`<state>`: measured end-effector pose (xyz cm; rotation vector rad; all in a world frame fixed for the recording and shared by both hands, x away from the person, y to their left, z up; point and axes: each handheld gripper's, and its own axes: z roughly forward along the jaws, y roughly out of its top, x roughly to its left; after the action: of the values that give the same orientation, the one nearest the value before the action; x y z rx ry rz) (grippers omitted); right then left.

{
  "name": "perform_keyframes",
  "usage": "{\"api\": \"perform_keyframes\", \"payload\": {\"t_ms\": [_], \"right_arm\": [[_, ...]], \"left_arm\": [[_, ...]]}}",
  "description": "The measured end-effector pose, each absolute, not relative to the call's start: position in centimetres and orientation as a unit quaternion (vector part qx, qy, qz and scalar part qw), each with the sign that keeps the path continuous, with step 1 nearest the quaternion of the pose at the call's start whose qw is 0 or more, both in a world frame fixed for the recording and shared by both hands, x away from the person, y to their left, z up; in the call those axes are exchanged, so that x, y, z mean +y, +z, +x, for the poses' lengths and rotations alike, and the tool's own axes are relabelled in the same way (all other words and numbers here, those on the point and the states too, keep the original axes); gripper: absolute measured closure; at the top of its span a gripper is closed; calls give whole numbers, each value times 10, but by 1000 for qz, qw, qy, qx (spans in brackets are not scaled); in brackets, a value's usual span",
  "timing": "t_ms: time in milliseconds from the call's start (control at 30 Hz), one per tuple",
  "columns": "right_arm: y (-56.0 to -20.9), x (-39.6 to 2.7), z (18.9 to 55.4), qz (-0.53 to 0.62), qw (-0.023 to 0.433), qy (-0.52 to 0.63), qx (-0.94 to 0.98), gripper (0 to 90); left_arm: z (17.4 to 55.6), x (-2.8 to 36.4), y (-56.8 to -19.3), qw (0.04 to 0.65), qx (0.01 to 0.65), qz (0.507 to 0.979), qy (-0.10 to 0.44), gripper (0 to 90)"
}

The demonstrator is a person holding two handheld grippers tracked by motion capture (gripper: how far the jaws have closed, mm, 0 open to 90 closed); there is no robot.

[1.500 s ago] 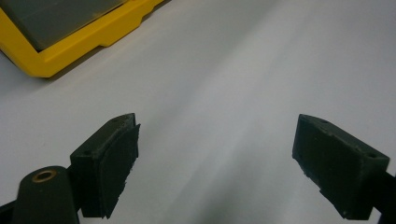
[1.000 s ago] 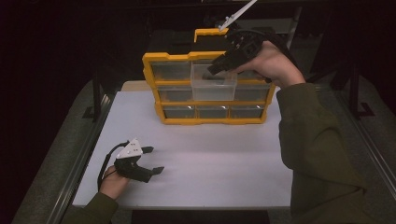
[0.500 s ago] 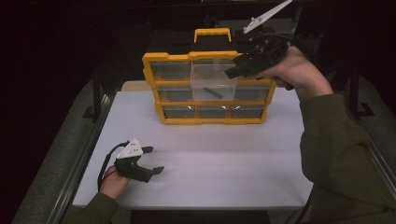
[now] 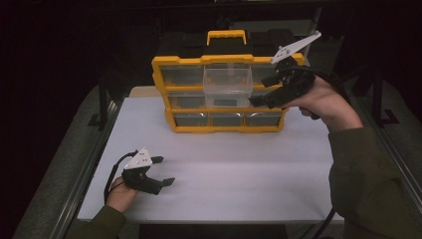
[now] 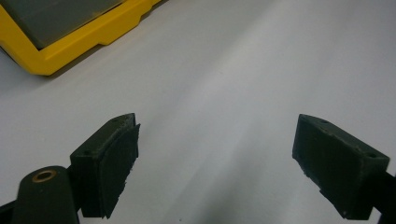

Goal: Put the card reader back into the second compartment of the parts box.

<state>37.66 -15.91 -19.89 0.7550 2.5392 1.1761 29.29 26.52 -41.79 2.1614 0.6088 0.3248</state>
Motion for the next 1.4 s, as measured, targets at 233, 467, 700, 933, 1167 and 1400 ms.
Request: {"api": "perform_keyframes", "payload": {"t_ms": [233, 467, 700, 933, 1167, 1400], "right_arm": [[-227, -158, 369, 273, 123, 404, 864, 133], [-256, -155, 360, 281, 124, 403, 862, 107], [-286, -153, 353, 289, 127, 406, 858, 32], [-320, -153, 345, 297, 121, 417, 850, 0], [-344, -154, 338, 298, 121, 420, 849, 0], [-366, -155, 331, 302, 117, 425, 845, 0]], "left_arm": [[293, 265, -418, 422, 244, 863, 130, 146], [293, 265, -418, 423, 244, 863, 130, 146], [292, 265, -418, 423, 245, 862, 131, 146], [292, 265, -418, 423, 244, 863, 131, 146], [292, 266, -418, 423, 244, 863, 131, 146], [292, 266, -418, 424, 244, 863, 129, 146]]}}
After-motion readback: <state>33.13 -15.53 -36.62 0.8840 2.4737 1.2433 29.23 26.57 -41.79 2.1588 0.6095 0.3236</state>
